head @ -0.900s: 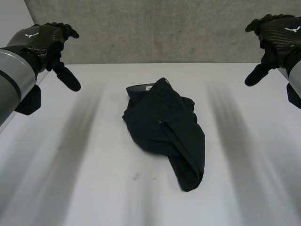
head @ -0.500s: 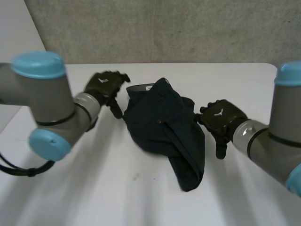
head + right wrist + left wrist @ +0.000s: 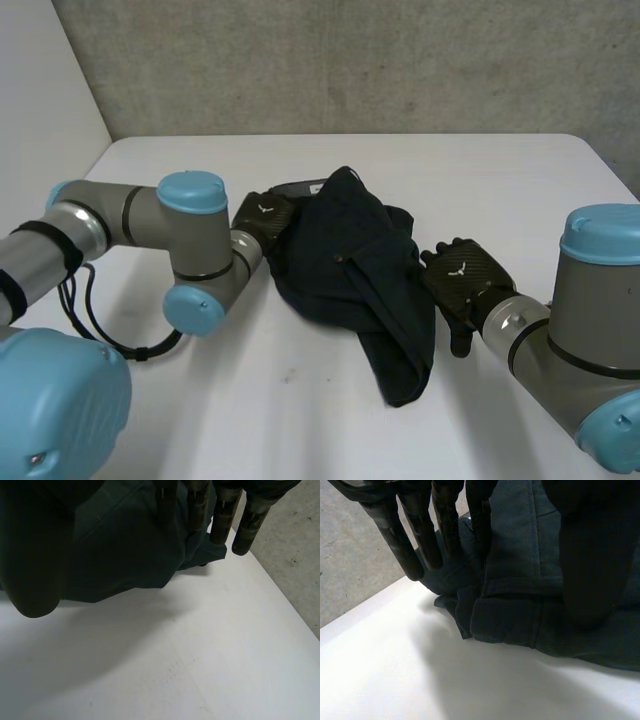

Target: Fold the shorts.

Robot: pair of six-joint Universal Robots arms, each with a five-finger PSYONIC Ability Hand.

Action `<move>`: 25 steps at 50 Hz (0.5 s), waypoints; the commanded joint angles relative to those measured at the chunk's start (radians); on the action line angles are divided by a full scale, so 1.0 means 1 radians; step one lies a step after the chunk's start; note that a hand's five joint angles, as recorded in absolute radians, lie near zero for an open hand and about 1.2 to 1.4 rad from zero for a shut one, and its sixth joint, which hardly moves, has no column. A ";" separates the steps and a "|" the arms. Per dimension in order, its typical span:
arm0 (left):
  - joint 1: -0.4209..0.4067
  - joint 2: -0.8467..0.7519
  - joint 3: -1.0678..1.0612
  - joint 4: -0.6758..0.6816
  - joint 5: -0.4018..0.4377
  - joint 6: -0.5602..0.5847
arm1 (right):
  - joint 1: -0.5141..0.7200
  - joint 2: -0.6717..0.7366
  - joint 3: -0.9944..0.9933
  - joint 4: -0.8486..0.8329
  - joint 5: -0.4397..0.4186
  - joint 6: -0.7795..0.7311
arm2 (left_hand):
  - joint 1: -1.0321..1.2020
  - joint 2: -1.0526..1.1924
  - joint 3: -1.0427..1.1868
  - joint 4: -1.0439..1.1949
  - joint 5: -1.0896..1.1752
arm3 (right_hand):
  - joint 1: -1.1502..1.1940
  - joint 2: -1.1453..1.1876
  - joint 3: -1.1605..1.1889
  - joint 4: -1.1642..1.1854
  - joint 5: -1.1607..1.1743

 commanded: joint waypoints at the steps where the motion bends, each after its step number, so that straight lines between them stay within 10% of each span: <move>1: -0.001 -0.040 0.044 -0.003 -0.005 0.043 | -0.005 0.001 0.001 -0.001 -0.002 0.000 | 0.927 0.930 0.929 0.928 0.931 | -0.028 -0.044 -0.039 -0.060 -0.062; 14: 0.074 0.177 0.009 0.013 -0.280 0.108 | -0.004 0.000 0.001 -0.004 -0.002 -0.001 | 0.927 0.931 0.930 0.929 0.931 | -0.028 -0.044 -0.039 -0.060 -0.062; 25: 0.195 0.454 -0.102 0.234 -0.255 0.218 | 0.005 0.000 0.001 -0.004 -0.002 -0.002 | 0.927 0.931 0.930 0.929 0.931 | -0.028 -0.044 -0.039 -0.060 -0.062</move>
